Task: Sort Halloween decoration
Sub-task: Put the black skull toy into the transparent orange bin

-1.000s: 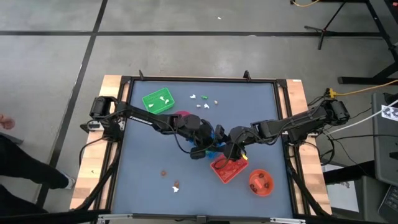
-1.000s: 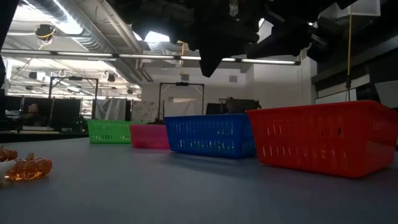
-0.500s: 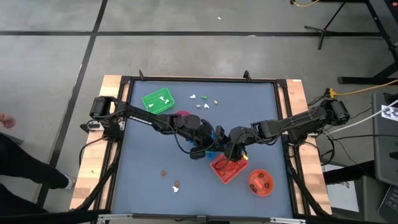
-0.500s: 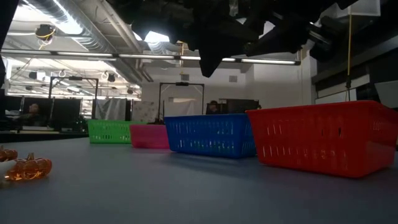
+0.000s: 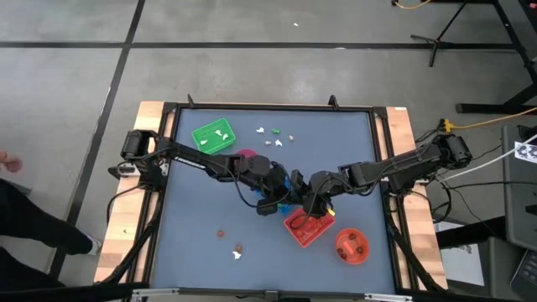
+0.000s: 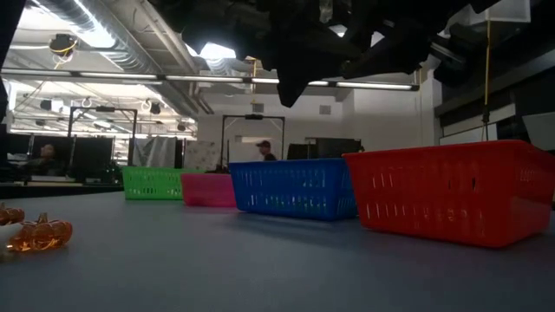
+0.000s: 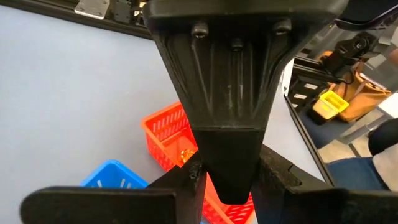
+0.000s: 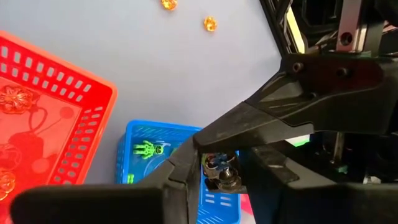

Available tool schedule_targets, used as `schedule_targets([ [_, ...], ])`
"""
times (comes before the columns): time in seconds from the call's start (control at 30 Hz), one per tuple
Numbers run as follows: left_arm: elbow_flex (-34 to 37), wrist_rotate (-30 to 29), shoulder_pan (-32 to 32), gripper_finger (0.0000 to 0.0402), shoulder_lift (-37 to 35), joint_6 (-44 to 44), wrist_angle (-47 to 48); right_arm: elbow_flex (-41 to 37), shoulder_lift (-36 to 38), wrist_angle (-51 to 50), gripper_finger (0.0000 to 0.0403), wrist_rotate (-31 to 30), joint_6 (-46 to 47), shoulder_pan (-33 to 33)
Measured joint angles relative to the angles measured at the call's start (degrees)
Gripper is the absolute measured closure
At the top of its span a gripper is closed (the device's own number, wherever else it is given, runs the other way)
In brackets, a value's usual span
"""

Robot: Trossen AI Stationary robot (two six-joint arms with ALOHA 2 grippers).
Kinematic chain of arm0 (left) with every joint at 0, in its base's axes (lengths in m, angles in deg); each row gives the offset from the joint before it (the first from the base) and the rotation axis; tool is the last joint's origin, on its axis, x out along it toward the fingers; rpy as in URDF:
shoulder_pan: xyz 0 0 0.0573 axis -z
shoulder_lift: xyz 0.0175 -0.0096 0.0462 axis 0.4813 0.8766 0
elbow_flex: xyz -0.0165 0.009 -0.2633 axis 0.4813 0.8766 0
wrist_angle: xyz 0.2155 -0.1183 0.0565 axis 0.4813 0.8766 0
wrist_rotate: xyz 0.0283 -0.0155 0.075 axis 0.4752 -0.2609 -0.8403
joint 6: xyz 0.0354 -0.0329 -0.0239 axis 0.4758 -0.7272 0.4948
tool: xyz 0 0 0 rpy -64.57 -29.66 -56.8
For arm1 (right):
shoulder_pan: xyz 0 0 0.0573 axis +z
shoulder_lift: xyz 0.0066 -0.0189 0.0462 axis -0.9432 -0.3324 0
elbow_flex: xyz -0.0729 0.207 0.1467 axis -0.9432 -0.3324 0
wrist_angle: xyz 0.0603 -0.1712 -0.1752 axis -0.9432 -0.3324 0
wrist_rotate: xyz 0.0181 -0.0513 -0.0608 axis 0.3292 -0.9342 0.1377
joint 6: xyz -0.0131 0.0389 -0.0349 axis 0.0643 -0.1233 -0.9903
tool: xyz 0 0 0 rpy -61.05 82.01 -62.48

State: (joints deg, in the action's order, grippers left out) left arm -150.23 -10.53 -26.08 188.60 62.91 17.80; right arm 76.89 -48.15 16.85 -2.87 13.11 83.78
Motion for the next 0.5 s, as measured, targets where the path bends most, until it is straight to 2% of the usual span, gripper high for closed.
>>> schedule_targets([
  [0.17, 0.0, -0.2, 0.0, 0.0318, 0.0, 0.0, 0.0, 0.0, 0.0, 0.0, 0.0302, -0.1, 0.0, 0.0],
  [0.5, 0.0, -2.9, 0.0, 0.0250, -0.1, 0.2, -0.5, 0.0, 0.0, 0.4, 0.0303, -0.6, 0.3, -0.1],
])
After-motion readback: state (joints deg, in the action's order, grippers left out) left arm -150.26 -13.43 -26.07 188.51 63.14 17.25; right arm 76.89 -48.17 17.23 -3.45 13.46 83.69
